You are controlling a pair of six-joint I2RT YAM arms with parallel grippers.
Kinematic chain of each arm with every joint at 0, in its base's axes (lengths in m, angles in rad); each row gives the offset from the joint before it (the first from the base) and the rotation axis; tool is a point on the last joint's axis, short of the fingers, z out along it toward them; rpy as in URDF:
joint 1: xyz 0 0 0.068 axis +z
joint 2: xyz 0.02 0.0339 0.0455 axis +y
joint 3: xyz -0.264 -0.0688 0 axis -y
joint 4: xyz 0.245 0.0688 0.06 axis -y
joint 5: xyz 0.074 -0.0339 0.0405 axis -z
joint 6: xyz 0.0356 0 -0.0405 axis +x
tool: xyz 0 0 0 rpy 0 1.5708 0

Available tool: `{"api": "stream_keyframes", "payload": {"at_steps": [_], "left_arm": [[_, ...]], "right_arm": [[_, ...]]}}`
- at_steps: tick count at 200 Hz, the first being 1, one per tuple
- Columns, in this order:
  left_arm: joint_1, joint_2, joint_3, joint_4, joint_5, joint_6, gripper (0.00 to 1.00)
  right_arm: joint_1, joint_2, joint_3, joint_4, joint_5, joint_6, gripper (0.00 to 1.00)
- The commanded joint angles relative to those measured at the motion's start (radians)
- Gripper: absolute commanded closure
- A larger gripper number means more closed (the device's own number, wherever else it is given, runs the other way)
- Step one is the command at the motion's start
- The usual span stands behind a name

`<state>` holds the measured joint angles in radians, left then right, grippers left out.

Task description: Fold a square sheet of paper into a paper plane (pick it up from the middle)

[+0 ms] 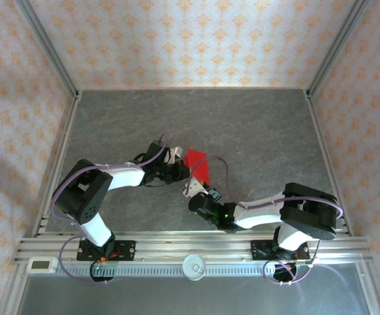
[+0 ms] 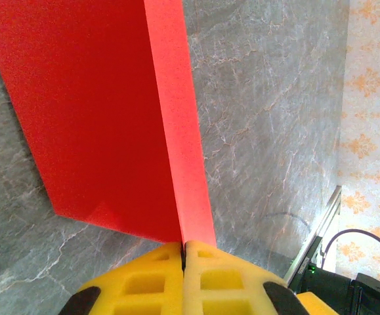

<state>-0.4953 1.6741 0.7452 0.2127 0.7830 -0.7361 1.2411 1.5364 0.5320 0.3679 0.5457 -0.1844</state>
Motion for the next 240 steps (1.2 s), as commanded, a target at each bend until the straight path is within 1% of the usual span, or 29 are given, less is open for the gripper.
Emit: {"api": "stream_keyframes", "payload": {"at_steps": [1,36,81,121,146,156,207,226,235,240], "left_arm": [[0.008,0.007,0.008,-0.01,0.016,0.002,1.0],[0.007,0.01,0.008,-0.011,0.018,0.004,1.0],[0.007,0.015,0.015,-0.016,0.018,0.007,1.0],[0.007,0.014,0.016,-0.023,0.016,0.009,1.0],[0.007,0.014,0.018,-0.026,0.014,0.01,1.0],[0.007,0.014,0.019,-0.028,0.016,0.01,1.0],[0.008,0.01,0.031,-0.043,0.008,0.016,1.0],[0.007,-0.001,0.042,-0.072,-0.023,0.025,0.83],[0.01,-0.014,0.046,-0.091,-0.052,0.032,0.69],[0.013,-0.023,0.049,-0.103,-0.07,0.036,0.64]], "right_arm": [[0.008,0.025,0.017,0.013,0.006,0.014,0.75],[0.009,0.031,0.015,0.011,0.001,0.026,0.77],[0.008,0.019,0.014,0.024,-0.02,0.021,0.76],[0.006,0.013,0.009,0.051,-0.019,0.012,0.77],[0.007,0.01,0.004,0.052,-0.02,0.017,0.82],[0.007,0.011,0.002,0.052,-0.021,0.019,0.85],[0.002,0.002,-0.004,0.049,-0.031,0.037,0.94],[-0.003,-0.003,0.0,0.038,-0.061,0.055,0.95],[-0.014,-0.01,0.002,0.029,-0.1,0.075,0.96],[-0.022,-0.016,0.003,0.026,-0.123,0.092,0.97]]}}
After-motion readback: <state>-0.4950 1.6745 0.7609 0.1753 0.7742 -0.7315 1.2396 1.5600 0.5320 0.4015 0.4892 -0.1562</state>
